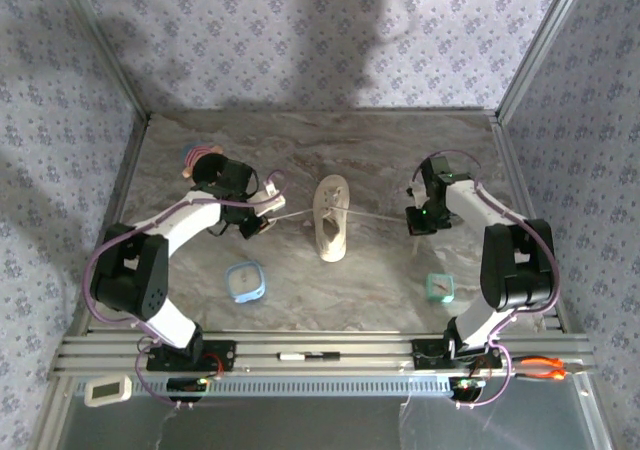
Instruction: Tie the shoes
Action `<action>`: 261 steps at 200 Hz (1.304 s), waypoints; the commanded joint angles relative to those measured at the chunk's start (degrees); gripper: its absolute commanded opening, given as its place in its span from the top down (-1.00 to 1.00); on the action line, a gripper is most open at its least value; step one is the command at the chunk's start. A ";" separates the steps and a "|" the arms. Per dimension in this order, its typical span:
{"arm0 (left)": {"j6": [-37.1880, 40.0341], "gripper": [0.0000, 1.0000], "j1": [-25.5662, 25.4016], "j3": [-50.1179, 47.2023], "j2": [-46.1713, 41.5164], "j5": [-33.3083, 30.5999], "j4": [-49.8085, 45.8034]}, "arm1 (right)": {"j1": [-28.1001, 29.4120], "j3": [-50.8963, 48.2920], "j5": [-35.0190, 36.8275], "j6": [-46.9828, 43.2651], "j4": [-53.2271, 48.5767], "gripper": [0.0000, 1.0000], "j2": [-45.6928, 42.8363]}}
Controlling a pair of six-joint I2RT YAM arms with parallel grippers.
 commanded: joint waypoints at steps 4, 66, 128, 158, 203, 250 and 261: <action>-2.11 1.00 0.59 1.75 -3.83 3.76 -3.15 | -0.12 -1.22 -6.45 -1.89 3.11 0.60 -5.44; -3.82 1.00 -4.16 7.98 -2.62 12.82 -0.07 | 6.45 -2.54 -15.16 -3.30 14.03 -0.06 -16.24; -3.46 1.00 -4.87 10.90 -2.57 20.37 0.06 | 21.77 -4.15 -9.40 -6.81 34.95 -0.16 -9.75; -2.59 1.00 -3.84 13.67 -0.15 24.06 -4.17 | 25.28 -1.55 -9.21 -10.94 41.96 -0.19 -1.61; -1.61 1.00 -2.58 13.48 -0.98 25.87 -4.58 | 27.82 6.37 -8.06 -15.89 41.51 -0.19 7.56; -0.45 1.00 -2.06 13.18 -0.97 27.12 -5.16 | 28.65 10.79 -7.93 -17.95 43.38 -0.02 12.30; -0.20 1.00 -1.90 12.78 -1.20 27.17 -5.06 | 28.75 11.19 -7.98 -17.93 43.61 0.22 12.87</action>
